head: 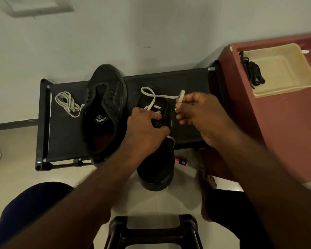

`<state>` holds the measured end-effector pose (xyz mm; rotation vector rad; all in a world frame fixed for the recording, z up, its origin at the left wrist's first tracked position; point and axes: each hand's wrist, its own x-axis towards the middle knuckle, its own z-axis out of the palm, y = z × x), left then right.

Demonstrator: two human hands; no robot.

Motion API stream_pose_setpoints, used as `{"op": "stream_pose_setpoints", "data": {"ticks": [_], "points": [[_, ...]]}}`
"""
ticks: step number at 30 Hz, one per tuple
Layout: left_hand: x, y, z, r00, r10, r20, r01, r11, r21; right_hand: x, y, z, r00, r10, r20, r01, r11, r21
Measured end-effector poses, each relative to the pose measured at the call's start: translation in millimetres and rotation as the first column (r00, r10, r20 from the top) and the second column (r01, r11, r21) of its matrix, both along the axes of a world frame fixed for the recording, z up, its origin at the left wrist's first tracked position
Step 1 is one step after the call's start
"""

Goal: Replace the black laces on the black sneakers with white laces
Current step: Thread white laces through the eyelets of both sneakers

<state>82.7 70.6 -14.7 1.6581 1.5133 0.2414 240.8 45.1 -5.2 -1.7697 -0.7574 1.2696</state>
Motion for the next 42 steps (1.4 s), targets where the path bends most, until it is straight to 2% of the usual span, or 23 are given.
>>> {"op": "stream_pose_setpoints", "data": {"ticks": [7,10,15,21,26,29,37,42], "points": [[-6.5,-0.9,-1.9,0.998,-0.052,0.022,0.051,0.998,0.022,-4.7,8.5,-8.9,0.998,0.024,0.056,-0.023,0.999,-0.025],[-8.4,-11.5,-5.1,0.997,-0.049,0.056,0.043,0.995,0.094,-5.4,15.1,-12.1,0.989,0.087,0.116,-0.083,0.996,-0.039],[-8.6,-32.1,-9.5,0.997,-0.044,0.056,0.031,0.976,0.216,-7.7,19.2,-16.7,0.987,0.123,0.106,-0.113,0.989,-0.095],[-14.1,-24.6,-3.6,0.997,-0.069,0.022,0.064,0.984,0.165,-2.8,25.4,-19.0,0.99,0.116,0.082,-0.104,0.985,-0.136],[-16.2,-30.7,-3.1,0.974,-0.213,-0.08,0.226,0.946,0.231,-4.4,26.0,-22.0,0.983,0.157,0.099,-0.14,0.978,-0.155],[-16.6,-30.8,-1.8,0.968,-0.232,-0.093,0.248,0.937,0.246,-4.0,25.3,-21.5,0.983,0.157,0.099,-0.142,0.979,-0.144],[-16.9,-27.6,-1.5,0.974,-0.223,-0.033,0.224,0.948,0.225,-5.4,25.5,-20.2,0.973,0.212,0.096,-0.199,0.972,-0.124],[-15.4,-25.0,-2.2,0.984,-0.164,0.076,0.153,0.978,0.139,0.7,24.2,-12.9,0.962,0.271,0.0,-0.268,0.949,-0.167]]}}
